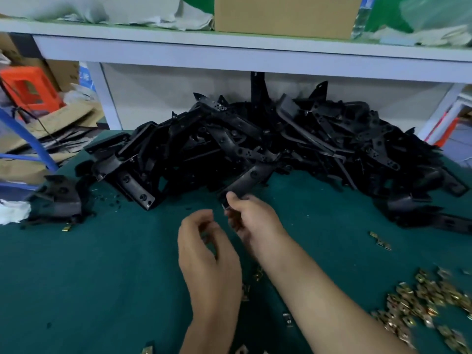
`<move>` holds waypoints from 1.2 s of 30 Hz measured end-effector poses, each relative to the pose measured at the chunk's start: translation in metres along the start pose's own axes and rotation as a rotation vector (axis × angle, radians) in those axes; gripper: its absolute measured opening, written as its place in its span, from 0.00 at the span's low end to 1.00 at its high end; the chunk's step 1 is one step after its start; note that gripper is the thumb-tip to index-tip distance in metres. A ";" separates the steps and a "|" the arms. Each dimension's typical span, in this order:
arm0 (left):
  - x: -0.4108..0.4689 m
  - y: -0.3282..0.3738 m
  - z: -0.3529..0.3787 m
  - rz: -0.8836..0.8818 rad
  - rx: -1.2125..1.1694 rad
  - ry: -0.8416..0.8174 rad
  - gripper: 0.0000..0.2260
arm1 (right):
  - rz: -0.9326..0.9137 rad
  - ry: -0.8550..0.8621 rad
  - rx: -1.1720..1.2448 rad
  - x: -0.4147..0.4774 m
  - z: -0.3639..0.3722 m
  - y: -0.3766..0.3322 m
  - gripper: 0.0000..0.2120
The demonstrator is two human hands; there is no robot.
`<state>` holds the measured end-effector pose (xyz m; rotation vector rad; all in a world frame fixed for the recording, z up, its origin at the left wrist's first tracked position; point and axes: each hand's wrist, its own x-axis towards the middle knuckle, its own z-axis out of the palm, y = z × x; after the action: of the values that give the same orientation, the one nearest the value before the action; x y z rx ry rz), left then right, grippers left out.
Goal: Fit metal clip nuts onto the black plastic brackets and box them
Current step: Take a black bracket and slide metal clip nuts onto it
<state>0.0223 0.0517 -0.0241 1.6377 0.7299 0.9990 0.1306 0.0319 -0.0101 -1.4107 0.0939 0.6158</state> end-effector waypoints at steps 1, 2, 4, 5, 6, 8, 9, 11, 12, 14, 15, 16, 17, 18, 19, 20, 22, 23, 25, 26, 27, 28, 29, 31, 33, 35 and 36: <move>0.002 0.001 -0.001 -0.046 -0.060 0.017 0.07 | -0.015 -0.016 -0.029 -0.016 -0.007 0.004 0.08; 0.005 0.002 -0.002 -0.096 -0.134 0.013 0.06 | -0.041 -0.034 -0.043 -0.032 -0.015 0.007 0.07; 0.014 0.002 -0.007 -0.305 -0.372 -0.090 0.04 | -0.117 -0.112 -0.081 -0.065 -0.035 0.011 0.04; 0.017 0.003 -0.009 -0.474 -0.529 -0.224 0.03 | -0.133 -0.170 -0.110 -0.083 -0.045 0.012 0.05; 0.020 0.005 -0.012 -0.605 -0.639 -0.401 0.09 | -0.123 -0.223 -0.131 -0.101 -0.054 0.015 0.06; 0.018 0.010 -0.017 -0.717 -0.752 -0.762 0.20 | -0.045 -0.304 -0.084 -0.132 -0.068 0.024 0.08; 0.013 0.012 -0.016 -0.729 -0.828 -0.860 0.24 | 0.008 -0.344 -0.024 -0.145 -0.073 0.030 0.07; 0.002 0.016 -0.010 -0.710 -1.004 -0.877 0.28 | 0.104 -0.404 0.077 -0.170 -0.080 0.043 0.04; -0.004 0.019 -0.008 -0.694 -1.051 -0.853 0.28 | 0.129 -0.403 0.103 -0.180 -0.083 0.049 0.06; -0.018 0.027 -0.005 -0.650 -1.026 -0.852 0.25 | 0.118 -0.358 0.068 -0.199 -0.092 0.058 0.08; -0.023 0.031 -0.005 -0.616 -0.957 -0.874 0.22 | 0.072 -0.308 -0.026 -0.208 -0.100 0.061 0.07; -0.027 0.035 -0.007 -0.553 -0.854 -0.905 0.19 | -0.005 -0.217 -0.180 -0.215 -0.111 0.064 0.07; -0.031 0.039 -0.009 -0.465 -0.696 -0.946 0.18 | -0.101 -0.068 -0.364 -0.221 -0.126 0.065 0.06; -0.034 0.041 -0.012 -0.361 -0.528 -0.990 0.22 | -0.214 0.095 -0.561 -0.226 -0.142 0.064 0.07; -0.036 0.044 -0.016 -0.272 -0.404 -1.039 0.27 | -0.296 0.238 -0.772 -0.229 -0.159 0.061 0.10; -0.040 0.047 -0.021 -0.221 -0.356 -1.100 0.33 | -0.312 0.338 -0.986 -0.233 -0.174 0.059 0.15; -0.050 0.053 -0.032 -0.206 -0.388 -1.208 0.40 | -0.181 0.421 -1.328 -0.235 -0.198 0.061 0.28; -0.056 0.055 -0.037 -0.206 -0.408 -1.232 0.41 | -0.124 0.429 -1.386 -0.234 -0.204 0.063 0.31; -0.068 0.059 -0.047 -0.224 -0.467 -1.238 0.39 | -0.164 0.435 -1.305 -0.233 -0.209 0.067 0.30; -0.073 0.059 -0.052 -0.238 -0.501 -1.249 0.37 | -0.220 0.440 -1.234 -0.232 -0.211 0.068 0.27; -0.077 0.057 -0.055 -0.253 -0.522 -1.259 0.36 | -0.268 0.448 -1.179 -0.231 -0.212 0.069 0.24; -0.083 0.055 -0.059 -0.274 -0.532 -1.259 0.34 | -0.300 0.455 -1.142 -0.230 -0.213 0.069 0.21; -0.088 0.052 -0.062 -0.302 -0.537 -1.240 0.33 | -0.321 0.462 -1.115 -0.229 -0.215 0.069 0.18; -0.099 0.047 -0.067 -0.353 -0.540 -1.151 0.32 | -0.352 0.484 -1.076 -0.227 -0.216 0.068 0.12; -0.107 0.043 -0.071 -0.339 -0.467 -1.079 0.30 | -0.389 0.509 -1.043 -0.226 -0.218 0.067 0.07; -0.112 0.041 -0.074 -0.291 -0.363 -1.039 0.25 | -0.419 0.528 -1.015 -0.225 -0.219 0.067 0.04; -0.116 0.038 -0.075 -0.312 -0.359 -1.026 0.20 | -0.428 0.533 -0.999 -0.225 -0.220 0.068 0.03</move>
<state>-0.0985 -0.0229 -0.0079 1.4041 0.0761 -0.0112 -0.0246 -0.2502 -0.0176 -2.4499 -0.1157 -0.1445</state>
